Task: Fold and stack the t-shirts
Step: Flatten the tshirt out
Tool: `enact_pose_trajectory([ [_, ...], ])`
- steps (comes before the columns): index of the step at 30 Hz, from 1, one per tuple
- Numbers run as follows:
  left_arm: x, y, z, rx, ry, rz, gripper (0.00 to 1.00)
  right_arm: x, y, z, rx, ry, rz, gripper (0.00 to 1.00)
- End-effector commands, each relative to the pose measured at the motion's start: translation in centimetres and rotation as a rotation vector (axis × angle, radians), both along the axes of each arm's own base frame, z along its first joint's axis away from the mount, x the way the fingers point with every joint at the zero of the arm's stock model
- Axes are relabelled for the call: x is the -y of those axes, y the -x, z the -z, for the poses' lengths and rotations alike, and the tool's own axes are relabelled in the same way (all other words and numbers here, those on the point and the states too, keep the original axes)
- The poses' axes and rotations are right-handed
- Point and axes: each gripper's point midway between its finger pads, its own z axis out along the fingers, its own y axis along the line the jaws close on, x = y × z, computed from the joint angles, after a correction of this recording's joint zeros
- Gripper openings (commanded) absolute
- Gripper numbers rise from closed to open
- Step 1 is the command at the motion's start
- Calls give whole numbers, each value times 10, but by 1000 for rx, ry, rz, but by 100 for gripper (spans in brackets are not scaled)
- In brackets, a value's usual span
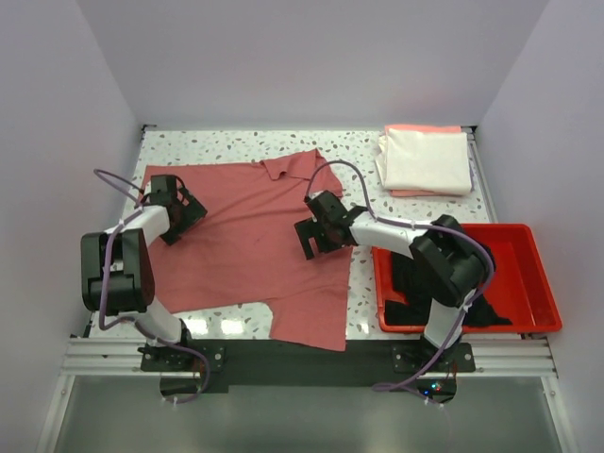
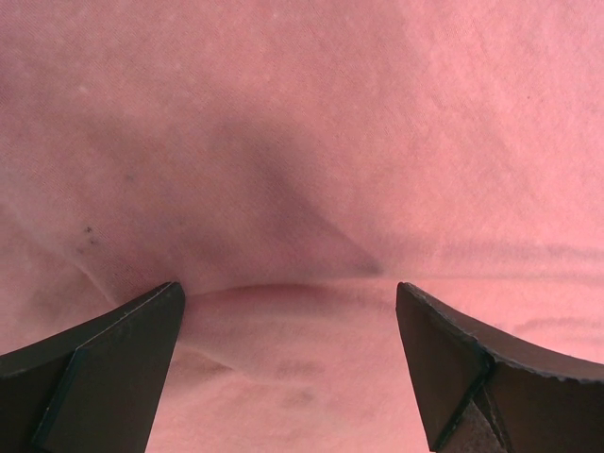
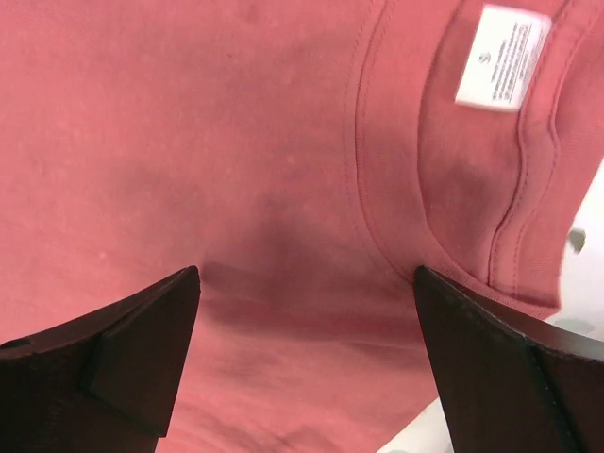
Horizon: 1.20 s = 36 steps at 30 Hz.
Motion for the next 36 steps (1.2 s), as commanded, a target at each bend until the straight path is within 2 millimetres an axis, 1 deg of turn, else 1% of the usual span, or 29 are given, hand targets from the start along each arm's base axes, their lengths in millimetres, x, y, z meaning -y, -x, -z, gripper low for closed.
enact_pose_trajectory([
  [1,5,25,9,-58,16,23,100,13,15,2,-7,-20,62,99],
  [2,5,27,9,-57,18,23,100,16,22,6,-27,-24,71,99],
  [3,6,30,10,-62,19,26,100,23,33,15,-54,-14,75,99],
  [5,5,33,7,-60,12,23,100,26,44,14,-68,-34,91,99],
  [6,6,36,8,-64,10,19,100,32,54,19,-85,-24,91,99],
  [7,4,37,6,-63,7,12,100,34,59,19,-90,-23,89,99],
  [8,4,38,4,-56,5,13,100,33,62,12,-83,-40,89,99],
  [9,5,39,2,-51,6,13,100,37,67,12,-89,-30,85,99],
  [10,5,38,-1,-41,7,12,100,37,66,8,-82,-35,84,99],
  [14,6,31,-13,-8,12,25,100,32,49,-30,3,-41,52,99],
  [15,6,27,-18,6,13,25,100,22,39,-52,46,-76,40,99],
  [17,6,23,-27,28,16,22,100,11,27,-74,89,-108,15,99],
  [18,8,18,-33,48,21,26,100,1,13,-93,128,-130,21,99],
  [20,8,12,-41,76,25,26,100,0,-8,-107,179,-107,76,99],
  [21,9,6,-48,95,27,33,100,-9,-30,-120,212,-121,98,99],
  [23,9,1,-50,101,29,35,100,-17,-54,-128,234,-150,119,99],
  [24,9,-3,-55,115,29,36,100,-19,-77,-149,265,-201,154,99],
  [25,8,-5,-52,108,28,37,100,-24,-90,-134,232,-203,163,99],
  [26,8,-6,-52,105,25,38,100,-32,-103,-137,238,-249,158,99],
  [27,7,-8,-52,107,22,34,100,-31,-124,-149,269,-272,181,99],
  [28,6,-10,-48,96,22,33,100,-32,-137,-130,246,-253,190,97],
  [29,6,-11,-47,96,21,34,100,-37,-153,-138,274,-267,184,94],
  [30,7,-11,-42,85,25,36,100,-35,-164,-136,282,-262,184,90],
  [31,7,-13,-40,84,27,37,100,-41,-171,-133,294,-260,156,89],
  [32,6,-14,-38,77,25,39,100,-52,-187,-126,337,-243,55,88],
  [33,6,-13,-31,59,26,41,100,-59,-192,-123,356,-235,-7,87],
  [34,6,-14,-30,54,24,41,100,-68,-194,-118,377,-211,-134,87],
  [35,6,-14,-27,47,23,45,100,-73,-204,-107,391,-189,-181,87],
  [36,5,-14,-23,38,24,42,100,-73,-209,-99,403,-147,-228,87],
])
